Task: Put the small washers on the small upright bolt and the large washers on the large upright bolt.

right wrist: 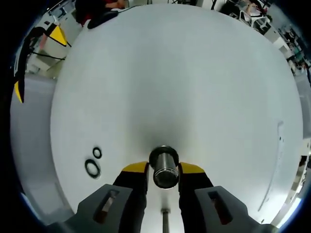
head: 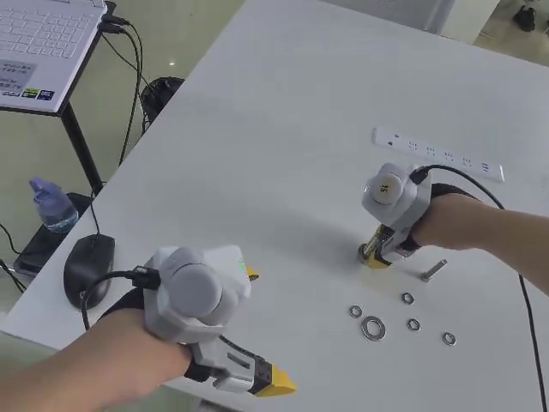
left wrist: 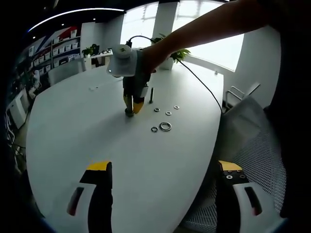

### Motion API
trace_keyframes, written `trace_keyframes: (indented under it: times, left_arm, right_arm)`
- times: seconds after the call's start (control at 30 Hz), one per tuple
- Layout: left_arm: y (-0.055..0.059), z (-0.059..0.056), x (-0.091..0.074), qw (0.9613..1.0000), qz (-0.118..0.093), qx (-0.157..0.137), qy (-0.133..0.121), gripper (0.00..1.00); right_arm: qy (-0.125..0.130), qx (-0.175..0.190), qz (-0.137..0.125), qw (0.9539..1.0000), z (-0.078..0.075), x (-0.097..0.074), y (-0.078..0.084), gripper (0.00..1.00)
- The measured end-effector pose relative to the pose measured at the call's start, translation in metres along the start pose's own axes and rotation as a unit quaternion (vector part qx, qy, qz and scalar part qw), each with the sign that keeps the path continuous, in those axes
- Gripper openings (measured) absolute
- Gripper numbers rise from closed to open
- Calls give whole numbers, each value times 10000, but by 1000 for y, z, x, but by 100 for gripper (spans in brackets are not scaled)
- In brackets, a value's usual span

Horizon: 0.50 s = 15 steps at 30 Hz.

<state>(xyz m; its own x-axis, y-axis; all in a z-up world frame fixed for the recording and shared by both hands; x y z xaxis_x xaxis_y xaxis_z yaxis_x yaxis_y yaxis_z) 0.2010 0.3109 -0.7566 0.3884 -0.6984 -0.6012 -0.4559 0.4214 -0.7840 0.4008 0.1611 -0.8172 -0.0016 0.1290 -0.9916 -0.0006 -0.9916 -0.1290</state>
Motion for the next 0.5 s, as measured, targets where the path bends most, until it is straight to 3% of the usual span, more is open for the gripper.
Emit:
trace_keyframes:
  times: [0.13, 0.5]
  left_arm:
    - [1, -1, -2, 10000, 19, -2, -15, 88]
    - [1, -6, -4, 9999, 89, 74, 4, 89]
  right_arm:
    - [-51, 108, -155, 9998, 3, -1, 0, 37]
    - [-86, 228, -423, 9988, 0, -12, -2, 44]
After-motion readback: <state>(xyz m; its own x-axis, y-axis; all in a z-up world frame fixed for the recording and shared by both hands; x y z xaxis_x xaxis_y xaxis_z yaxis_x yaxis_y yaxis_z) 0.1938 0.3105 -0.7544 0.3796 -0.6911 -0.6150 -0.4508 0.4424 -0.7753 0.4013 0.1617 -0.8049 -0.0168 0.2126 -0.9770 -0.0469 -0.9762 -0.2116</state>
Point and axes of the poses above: the centre of the closed fingertips' face, and the gripper's own axes: x roughly forward along the fingers, z roughly to its left, y roughly out of its underside, the point moved 5 cm from there along -x, roughly backward along the fingers, and after that the axes turned 1 degree about -z, right-handed, at the moved point
